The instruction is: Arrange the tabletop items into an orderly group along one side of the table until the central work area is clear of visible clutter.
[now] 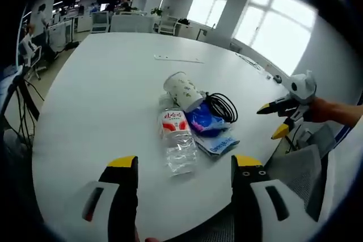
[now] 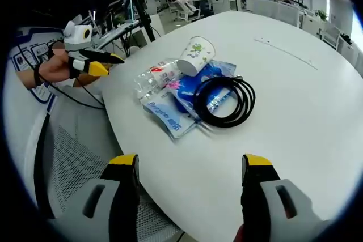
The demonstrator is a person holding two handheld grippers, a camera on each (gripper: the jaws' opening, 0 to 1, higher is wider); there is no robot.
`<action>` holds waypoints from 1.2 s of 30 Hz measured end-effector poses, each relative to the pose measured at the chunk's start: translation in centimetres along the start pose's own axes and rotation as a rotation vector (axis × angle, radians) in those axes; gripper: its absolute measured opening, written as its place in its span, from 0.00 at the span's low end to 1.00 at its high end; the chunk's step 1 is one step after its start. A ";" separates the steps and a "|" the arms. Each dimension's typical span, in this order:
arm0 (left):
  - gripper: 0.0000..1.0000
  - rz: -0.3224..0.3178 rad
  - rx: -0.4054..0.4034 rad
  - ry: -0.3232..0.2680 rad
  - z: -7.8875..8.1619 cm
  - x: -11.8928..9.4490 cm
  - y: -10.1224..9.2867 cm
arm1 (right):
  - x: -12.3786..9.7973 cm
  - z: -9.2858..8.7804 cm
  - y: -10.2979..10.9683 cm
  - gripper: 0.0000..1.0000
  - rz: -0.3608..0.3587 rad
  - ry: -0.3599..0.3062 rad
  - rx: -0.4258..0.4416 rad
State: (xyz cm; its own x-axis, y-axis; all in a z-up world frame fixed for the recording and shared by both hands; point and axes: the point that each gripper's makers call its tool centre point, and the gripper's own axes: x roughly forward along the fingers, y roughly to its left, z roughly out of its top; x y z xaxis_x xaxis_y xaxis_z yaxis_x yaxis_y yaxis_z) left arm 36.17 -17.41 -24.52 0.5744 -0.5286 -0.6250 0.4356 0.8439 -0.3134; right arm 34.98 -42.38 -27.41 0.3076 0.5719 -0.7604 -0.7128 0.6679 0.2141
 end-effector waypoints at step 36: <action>0.66 0.006 -0.035 0.005 -0.7 -0.7 0.4 | 0.1 -0.1 0.6 0.73 -0.003 -0.008 0.019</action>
State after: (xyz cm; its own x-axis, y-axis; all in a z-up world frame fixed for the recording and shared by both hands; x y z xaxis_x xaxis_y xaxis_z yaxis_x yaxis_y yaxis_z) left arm 35.46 -16.67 -24.75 0.5738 -0.5230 -0.6303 0.4078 0.8498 -0.3339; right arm 34.54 -41.96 -27.44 0.3149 0.5738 -0.7561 -0.6996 0.6786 0.2236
